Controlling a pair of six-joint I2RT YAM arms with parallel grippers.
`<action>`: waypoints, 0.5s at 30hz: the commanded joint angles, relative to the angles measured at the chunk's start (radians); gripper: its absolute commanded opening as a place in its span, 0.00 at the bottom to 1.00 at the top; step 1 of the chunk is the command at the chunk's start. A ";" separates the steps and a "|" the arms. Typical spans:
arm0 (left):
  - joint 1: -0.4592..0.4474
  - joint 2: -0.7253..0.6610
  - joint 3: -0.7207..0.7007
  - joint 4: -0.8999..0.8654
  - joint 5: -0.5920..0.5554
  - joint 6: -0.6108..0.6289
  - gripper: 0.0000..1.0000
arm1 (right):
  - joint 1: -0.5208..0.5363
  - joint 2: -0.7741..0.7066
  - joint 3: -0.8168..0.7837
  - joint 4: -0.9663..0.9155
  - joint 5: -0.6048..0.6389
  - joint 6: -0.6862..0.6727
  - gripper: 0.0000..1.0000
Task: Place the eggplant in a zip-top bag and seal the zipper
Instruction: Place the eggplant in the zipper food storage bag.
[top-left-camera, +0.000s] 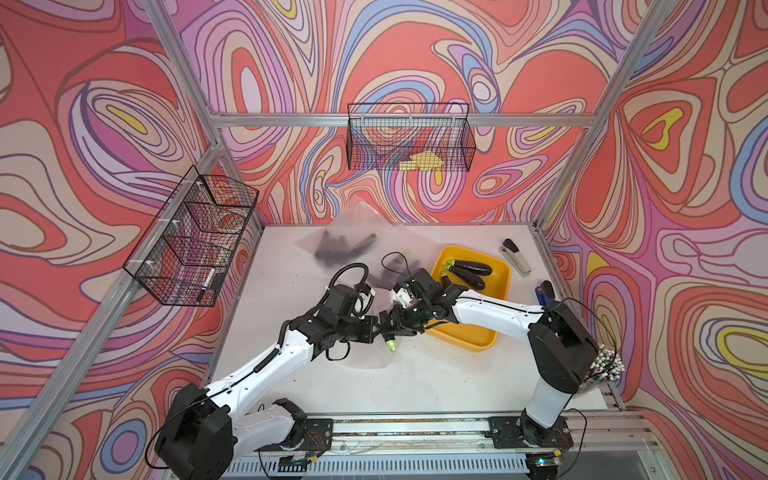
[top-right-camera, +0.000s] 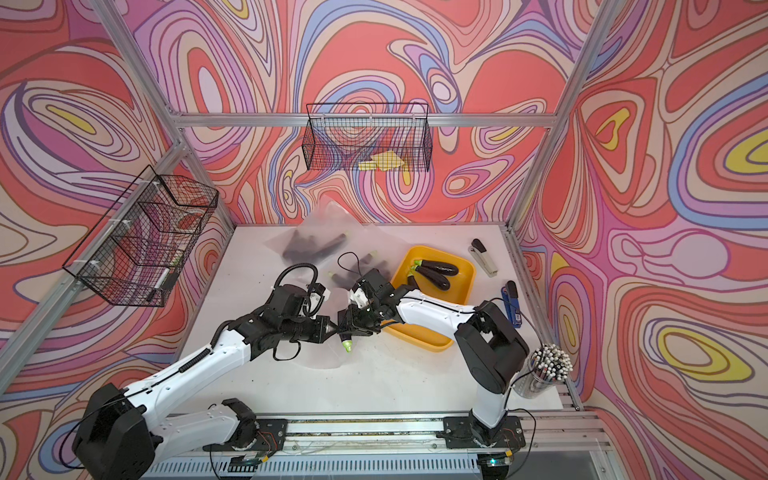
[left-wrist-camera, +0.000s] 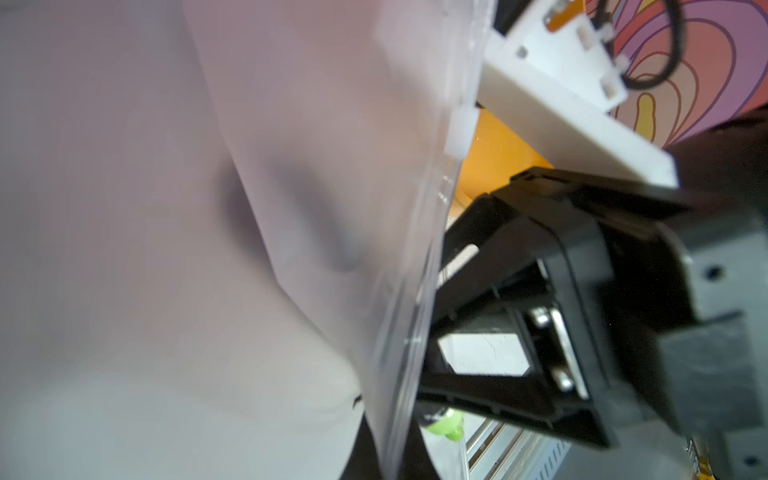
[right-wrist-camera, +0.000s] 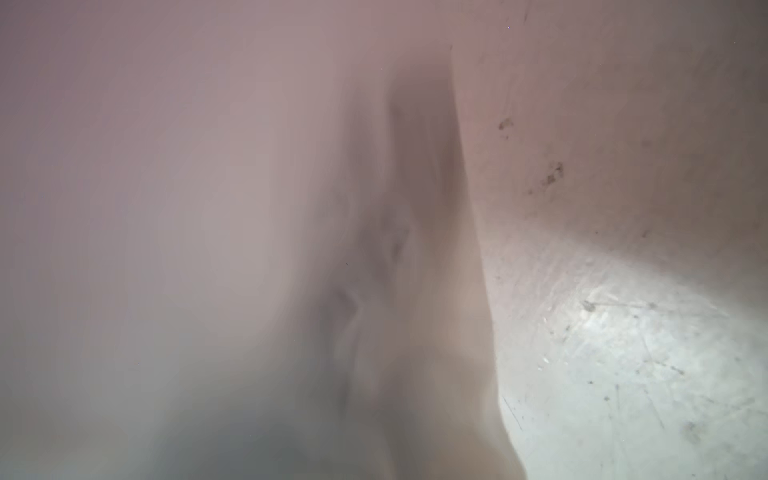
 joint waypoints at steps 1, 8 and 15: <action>-0.004 -0.010 0.026 -0.105 0.009 0.009 0.00 | 0.005 0.021 0.003 0.084 0.074 0.089 0.37; 0.116 0.040 -0.023 0.003 0.053 -0.181 0.00 | 0.024 -0.143 -0.007 0.137 0.183 0.079 0.58; 0.140 0.088 0.029 -0.090 0.011 -0.077 0.00 | -0.116 -0.241 0.004 -0.170 0.357 -0.126 0.55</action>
